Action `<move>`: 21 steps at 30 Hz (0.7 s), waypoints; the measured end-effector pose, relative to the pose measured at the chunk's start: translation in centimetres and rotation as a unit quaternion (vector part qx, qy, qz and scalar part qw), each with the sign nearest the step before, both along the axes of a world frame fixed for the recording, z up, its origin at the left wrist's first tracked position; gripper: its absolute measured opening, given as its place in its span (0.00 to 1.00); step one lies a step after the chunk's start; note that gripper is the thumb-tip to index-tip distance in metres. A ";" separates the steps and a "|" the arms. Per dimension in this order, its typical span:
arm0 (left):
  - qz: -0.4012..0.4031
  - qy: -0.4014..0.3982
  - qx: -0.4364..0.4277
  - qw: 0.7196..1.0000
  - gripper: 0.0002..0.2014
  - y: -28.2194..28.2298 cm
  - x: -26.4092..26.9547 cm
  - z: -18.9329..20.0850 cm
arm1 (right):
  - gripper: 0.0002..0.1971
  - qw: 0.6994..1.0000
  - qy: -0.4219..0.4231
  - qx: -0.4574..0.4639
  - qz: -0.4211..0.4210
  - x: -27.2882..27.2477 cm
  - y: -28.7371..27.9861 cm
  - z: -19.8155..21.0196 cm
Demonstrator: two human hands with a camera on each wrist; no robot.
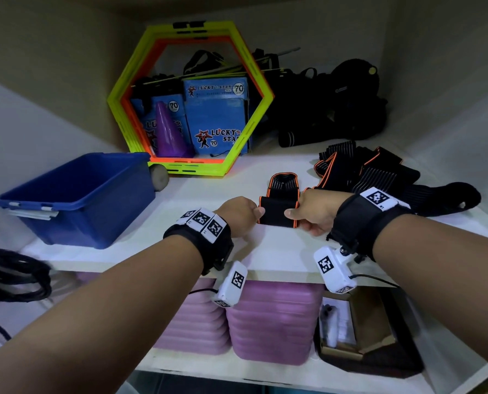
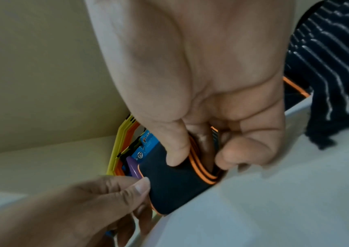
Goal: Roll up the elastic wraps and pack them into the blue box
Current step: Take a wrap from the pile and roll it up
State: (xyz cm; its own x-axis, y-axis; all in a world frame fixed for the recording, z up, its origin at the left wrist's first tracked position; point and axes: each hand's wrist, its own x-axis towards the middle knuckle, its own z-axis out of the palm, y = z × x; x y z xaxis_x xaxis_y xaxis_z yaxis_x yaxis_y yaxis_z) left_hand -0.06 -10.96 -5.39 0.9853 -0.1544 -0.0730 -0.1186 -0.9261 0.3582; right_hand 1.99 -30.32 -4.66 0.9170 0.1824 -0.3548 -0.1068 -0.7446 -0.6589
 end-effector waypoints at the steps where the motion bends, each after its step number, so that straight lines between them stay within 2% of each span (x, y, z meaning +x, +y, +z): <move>1: 0.011 -0.002 -0.016 1.000 0.22 0.1 0.2 -0.2 | 0.16 1.000 -0.007 0.019 -0.017 0.0 0.0 -0.1; 5: 0.034 0.012 -0.075 0.997 0.22 0.7 0.4 -0.4 | 0.14 0.997 -0.043 0.049 -0.043 -0.2 0.3 -0.1; 12: 0.011 0.022 -0.051 0.998 0.21 0.9 0.2 -0.6 | 0.08 0.996 -0.074 0.020 -0.042 0.2 0.7 0.7; 18: 0.012 0.038 -0.056 0.998 0.20 0.0 -0.2 -0.4 | 0.12 0.996 -0.089 -0.002 -0.029 0.1 0.4 0.8; 21: 0.046 0.038 -0.064 0.996 0.19 -0.5 0.1 -0.2 | 0.15 0.993 -0.113 -0.022 -0.038 0.3 0.3 0.5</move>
State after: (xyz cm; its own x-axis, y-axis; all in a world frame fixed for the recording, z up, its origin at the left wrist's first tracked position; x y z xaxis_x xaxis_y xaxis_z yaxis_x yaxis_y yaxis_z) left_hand 0.08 -11.43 -5.56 0.9882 -0.0765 -0.1326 -0.0037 -0.8779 0.4788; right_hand 2.31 -29.99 -4.15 0.9846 0.0994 -0.1436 -0.0156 -0.7686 -0.6395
